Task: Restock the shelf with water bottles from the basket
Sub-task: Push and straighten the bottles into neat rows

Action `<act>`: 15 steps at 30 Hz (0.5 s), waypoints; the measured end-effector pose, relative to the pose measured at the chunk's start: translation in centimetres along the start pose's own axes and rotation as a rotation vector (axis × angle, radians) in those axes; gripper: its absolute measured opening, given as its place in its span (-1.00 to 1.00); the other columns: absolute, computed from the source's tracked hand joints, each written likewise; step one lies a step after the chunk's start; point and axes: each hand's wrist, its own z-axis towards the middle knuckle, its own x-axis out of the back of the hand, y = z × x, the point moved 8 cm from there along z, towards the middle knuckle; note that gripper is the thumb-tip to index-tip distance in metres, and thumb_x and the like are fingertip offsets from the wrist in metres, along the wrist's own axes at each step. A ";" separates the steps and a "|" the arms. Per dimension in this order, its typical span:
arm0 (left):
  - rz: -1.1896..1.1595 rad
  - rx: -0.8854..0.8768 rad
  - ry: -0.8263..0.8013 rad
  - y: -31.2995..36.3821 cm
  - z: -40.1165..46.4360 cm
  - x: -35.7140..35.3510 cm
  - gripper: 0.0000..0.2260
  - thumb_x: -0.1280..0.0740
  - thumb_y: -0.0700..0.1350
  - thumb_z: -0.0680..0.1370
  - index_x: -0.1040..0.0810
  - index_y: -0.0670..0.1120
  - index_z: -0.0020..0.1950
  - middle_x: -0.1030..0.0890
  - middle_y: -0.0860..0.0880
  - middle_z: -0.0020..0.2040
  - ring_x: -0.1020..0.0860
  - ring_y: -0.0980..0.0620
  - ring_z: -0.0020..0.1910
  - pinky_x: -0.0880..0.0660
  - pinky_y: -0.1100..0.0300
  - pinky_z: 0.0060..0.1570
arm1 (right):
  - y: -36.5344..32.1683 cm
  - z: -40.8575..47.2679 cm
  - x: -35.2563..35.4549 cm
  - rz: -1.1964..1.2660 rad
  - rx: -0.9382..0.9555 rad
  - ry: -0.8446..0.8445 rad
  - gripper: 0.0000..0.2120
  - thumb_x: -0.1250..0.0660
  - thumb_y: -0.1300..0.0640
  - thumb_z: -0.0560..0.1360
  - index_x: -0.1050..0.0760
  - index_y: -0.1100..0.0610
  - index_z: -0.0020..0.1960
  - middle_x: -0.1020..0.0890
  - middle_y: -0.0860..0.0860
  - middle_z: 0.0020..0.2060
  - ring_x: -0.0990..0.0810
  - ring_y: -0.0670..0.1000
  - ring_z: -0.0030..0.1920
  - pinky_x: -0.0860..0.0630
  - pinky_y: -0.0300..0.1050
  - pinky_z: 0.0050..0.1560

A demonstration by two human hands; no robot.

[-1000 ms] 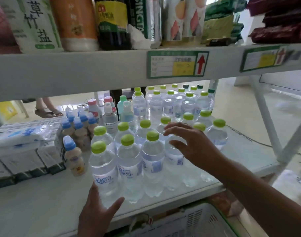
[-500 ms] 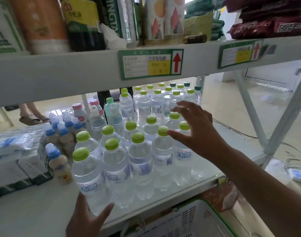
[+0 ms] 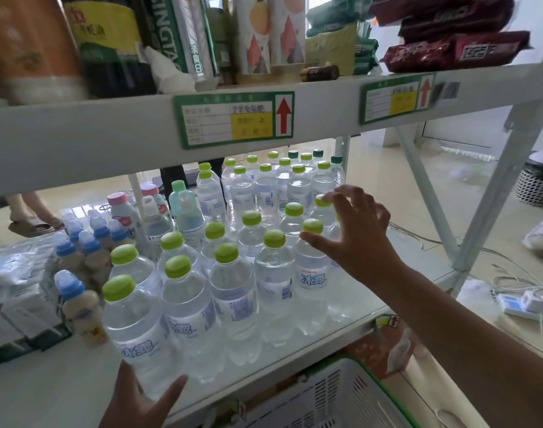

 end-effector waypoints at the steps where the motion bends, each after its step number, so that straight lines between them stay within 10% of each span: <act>1: 0.002 -0.014 0.001 0.2 0.0 0.0 -0.05 -0.58 0.22 0.09 -0.27 0.20 0.42 -0.55 0.04 0.27 -0.60 0.08 0.16 -0.55 0.02 0.08 | 0.5 0.0 -0.2 0.044 -0.044 -0.023 -0.32 -0.20 -0.43 0.29 -0.39 -0.05 0.27 -0.34 -0.02 0.30 -0.29 0.01 0.33 -0.17 0.09 0.30; 7: 0.027 -0.047 -0.002 0.6 0.1 -0.1 -0.17 -0.53 0.12 0.12 -0.31 0.31 0.35 -0.53 0.35 0.20 -0.55 0.26 0.16 -0.50 0.32 0.12 | 0.8 -0.9 -1.6 0.170 -0.080 -0.070 -0.49 -0.23 -0.38 0.33 -0.54 -0.09 0.11 -0.37 -0.09 0.30 -0.28 0.01 0.31 -0.19 -0.03 0.15; 15: 0.039 0.071 0.007 -0.9 -0.4 0.2 -0.09 -0.53 0.34 0.04 -0.31 0.25 0.34 -0.54 0.07 0.23 -0.55 0.13 0.18 -0.49 0.18 0.14 | 0.6 -0.8 -1.5 0.190 -0.108 -0.077 -0.64 -0.35 -0.21 0.42 -0.54 -0.04 0.12 -0.41 -0.06 0.27 -0.28 0.03 0.31 -0.23 0.01 0.18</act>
